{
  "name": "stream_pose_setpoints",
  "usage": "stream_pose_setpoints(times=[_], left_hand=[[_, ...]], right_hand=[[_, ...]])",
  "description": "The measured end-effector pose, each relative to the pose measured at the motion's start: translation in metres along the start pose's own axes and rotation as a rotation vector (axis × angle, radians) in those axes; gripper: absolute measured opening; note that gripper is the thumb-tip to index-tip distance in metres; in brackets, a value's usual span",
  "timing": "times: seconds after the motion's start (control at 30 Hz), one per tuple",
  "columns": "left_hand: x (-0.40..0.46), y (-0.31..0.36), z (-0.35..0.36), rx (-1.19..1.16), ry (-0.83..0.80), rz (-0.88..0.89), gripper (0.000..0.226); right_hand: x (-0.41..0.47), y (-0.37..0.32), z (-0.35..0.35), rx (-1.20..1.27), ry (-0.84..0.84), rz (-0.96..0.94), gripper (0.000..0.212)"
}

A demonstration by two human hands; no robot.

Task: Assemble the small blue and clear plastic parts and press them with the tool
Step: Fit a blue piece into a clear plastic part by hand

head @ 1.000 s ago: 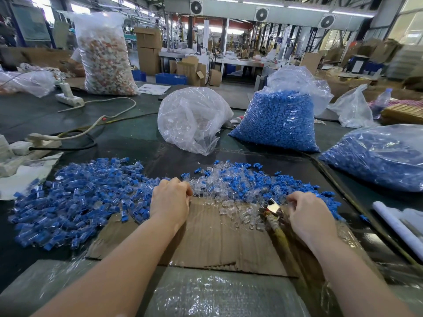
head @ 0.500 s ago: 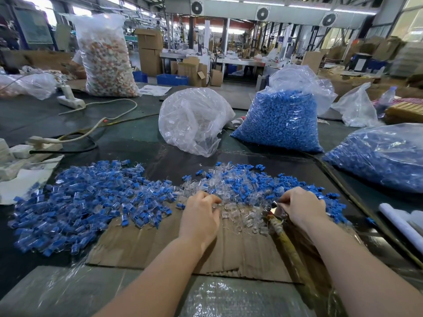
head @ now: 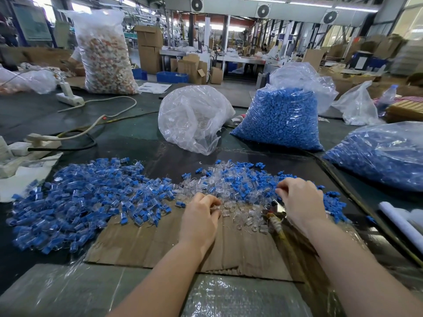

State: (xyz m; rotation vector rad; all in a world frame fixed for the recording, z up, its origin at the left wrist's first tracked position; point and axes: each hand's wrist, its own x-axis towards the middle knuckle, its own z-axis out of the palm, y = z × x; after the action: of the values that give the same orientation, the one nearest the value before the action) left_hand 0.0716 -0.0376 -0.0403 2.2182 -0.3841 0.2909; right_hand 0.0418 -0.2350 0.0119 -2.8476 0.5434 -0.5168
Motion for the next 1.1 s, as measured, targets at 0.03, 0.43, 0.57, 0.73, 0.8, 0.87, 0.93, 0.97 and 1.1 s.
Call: stream_pose_setpoints(times=[0.03,0.43,0.57,0.73,0.8,0.87,0.93,0.97,1.1], left_hand=[[0.0,0.001,-0.001,-0.006,0.007,0.006,0.015],[-0.005,0.002,-0.007,-0.097,-0.1,0.126,0.019],[-0.005,-0.001,-0.004,-0.053,-0.073,0.083,0.017],[-0.004,-0.001,-0.002,-0.034,-0.049,0.075,0.033],[-0.004,-0.002,-0.002,-0.008,-0.059,0.077,0.036],[-0.003,-0.001,-0.001,0.023,-0.088,0.078,0.035],[-0.003,-0.001,-0.001,0.029,-0.101,0.063,0.03],[-0.003,-0.001,-0.002,0.023,-0.101,0.052,0.027],[-0.003,0.001,-0.002,-0.001,-0.082,0.031,0.015]], right_hand=[[-0.004,-0.008,-0.001,0.03,0.02,-0.046,0.018],[-0.065,-0.062,0.035,0.035,-0.058,-0.307,0.027],[-0.073,-0.063,0.04,0.119,0.036,-0.292,0.024],[-0.076,-0.06,0.044,0.235,0.175,-0.237,0.02],[-0.077,-0.059,0.044,0.265,0.208,-0.232,0.019],[-0.078,-0.058,0.045,0.284,0.239,-0.229,0.018],[-0.079,-0.058,0.044,0.302,0.26,-0.231,0.017],[-0.079,-0.058,0.044,0.311,0.264,-0.232,0.016],[-0.08,-0.058,0.044,0.321,0.251,-0.216,0.017]])
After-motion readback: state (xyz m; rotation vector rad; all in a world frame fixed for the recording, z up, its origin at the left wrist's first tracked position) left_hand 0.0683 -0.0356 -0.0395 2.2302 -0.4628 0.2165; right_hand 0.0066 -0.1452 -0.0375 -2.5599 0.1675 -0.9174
